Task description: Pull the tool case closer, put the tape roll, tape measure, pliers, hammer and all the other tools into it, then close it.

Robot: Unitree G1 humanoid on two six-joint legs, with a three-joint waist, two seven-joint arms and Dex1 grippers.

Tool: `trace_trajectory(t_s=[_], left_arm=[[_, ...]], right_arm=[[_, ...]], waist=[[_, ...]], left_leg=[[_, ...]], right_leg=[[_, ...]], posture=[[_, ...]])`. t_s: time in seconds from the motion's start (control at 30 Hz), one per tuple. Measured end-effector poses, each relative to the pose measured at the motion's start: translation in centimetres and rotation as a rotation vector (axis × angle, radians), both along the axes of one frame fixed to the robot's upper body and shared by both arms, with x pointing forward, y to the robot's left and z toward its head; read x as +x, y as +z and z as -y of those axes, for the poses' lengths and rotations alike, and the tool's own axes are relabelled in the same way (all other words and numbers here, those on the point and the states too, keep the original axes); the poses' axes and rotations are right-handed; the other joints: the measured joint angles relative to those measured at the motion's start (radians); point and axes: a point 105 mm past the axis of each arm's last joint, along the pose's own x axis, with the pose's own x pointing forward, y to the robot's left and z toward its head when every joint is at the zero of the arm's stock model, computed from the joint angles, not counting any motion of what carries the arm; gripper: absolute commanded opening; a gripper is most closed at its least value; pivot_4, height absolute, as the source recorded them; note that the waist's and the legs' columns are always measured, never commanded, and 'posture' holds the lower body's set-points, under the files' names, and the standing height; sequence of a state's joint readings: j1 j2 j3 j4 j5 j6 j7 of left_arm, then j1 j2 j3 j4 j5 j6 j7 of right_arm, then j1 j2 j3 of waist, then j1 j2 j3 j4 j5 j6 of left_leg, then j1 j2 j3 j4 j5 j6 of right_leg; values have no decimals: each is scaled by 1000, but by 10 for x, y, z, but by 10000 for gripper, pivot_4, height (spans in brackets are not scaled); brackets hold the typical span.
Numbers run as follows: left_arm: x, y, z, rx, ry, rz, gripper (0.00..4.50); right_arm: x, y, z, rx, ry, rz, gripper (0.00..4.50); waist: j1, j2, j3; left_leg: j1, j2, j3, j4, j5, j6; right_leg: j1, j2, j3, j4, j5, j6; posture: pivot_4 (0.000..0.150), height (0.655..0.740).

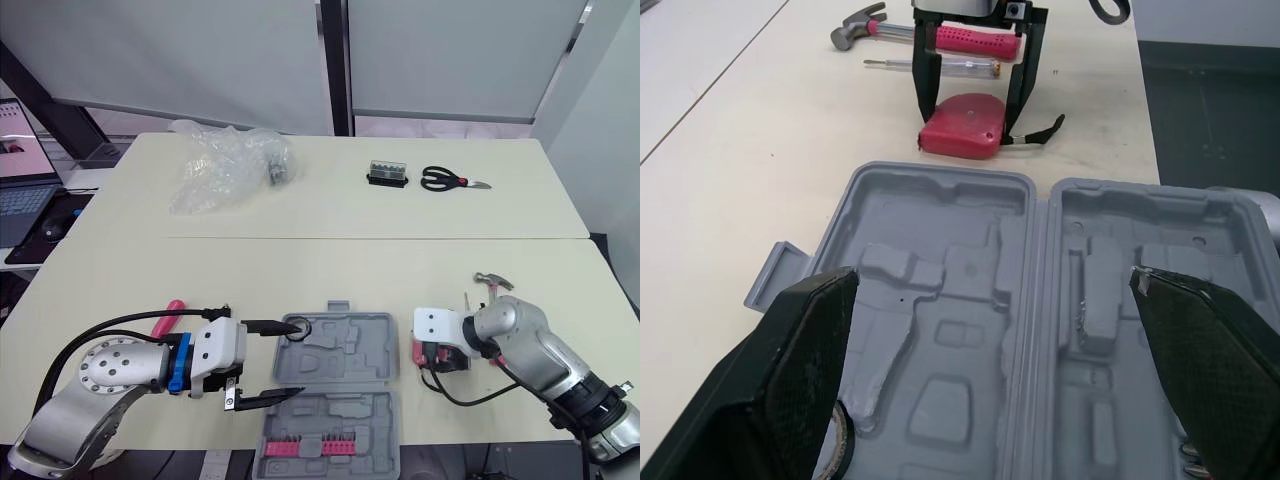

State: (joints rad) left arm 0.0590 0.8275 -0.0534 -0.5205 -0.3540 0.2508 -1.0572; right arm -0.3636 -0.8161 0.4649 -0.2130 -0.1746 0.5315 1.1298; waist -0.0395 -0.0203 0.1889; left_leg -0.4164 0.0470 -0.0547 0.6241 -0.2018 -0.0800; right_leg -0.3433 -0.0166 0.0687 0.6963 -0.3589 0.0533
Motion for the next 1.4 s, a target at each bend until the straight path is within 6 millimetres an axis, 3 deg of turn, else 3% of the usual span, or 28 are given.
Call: trace_trajectory(t_s=[0.03, 0.07, 0.33, 0.6, 1.13, 1.4], left_arm=[[0, 0, 0, 0, 0, 1, 45000], [0, 0, 0, 0, 0, 2, 45000], [-4, 0, -1, 9, -5, -3, 45000], [-4, 7, 0, 4, -30, -4, 45000], [-6, 8, 1, 11, -34, -17, 45000], [-6, 7, 1, 11, -34, -21, 45000]], right_arm=[[0, 0, -1, 7, -1, -2, 44274], [-1, 0, -2, 16, -6, -6, 44690], [-11, 15, 21, 176, 36, 56, 44690], [-7, -6, 38, 284, 28, 62, 44690], [-2, -16, 32, 292, -31, 26, 44690], [-3, -18, 25, 388, -25, 41, 44690]], waist=[[1, 0, 0], [2, 0, 0], [10, -1, 0], [4, 0, 0], [7, 0, 0], [7, 0, 0]], left_leg=[[0, 0, 0, 0, 0, 0], [0, 0, 0, 0, 0, 0], [0, -1, 0, 0, 0, 0], [1, 0, 1, 0, 0, 0], [1, 0, 0, 0, 0, 0], [1, 0, 0, 0, 0, 0]], right_leg=[[0, 0, 0, 0, 0, 0], [0, 0, 0, 0, 0, 0], [1, -1, 0, -1, 0, 0], [1, 0, 0, 0, 0, 0], [1, 0, 0, 0, 0, 0], [2, 0, 0, 0, 0, 0]], posture=[[1500, 7400], [1500, 7400], [1500, 7400], [1500, 7400], [1500, 7400], [1500, 7400]])
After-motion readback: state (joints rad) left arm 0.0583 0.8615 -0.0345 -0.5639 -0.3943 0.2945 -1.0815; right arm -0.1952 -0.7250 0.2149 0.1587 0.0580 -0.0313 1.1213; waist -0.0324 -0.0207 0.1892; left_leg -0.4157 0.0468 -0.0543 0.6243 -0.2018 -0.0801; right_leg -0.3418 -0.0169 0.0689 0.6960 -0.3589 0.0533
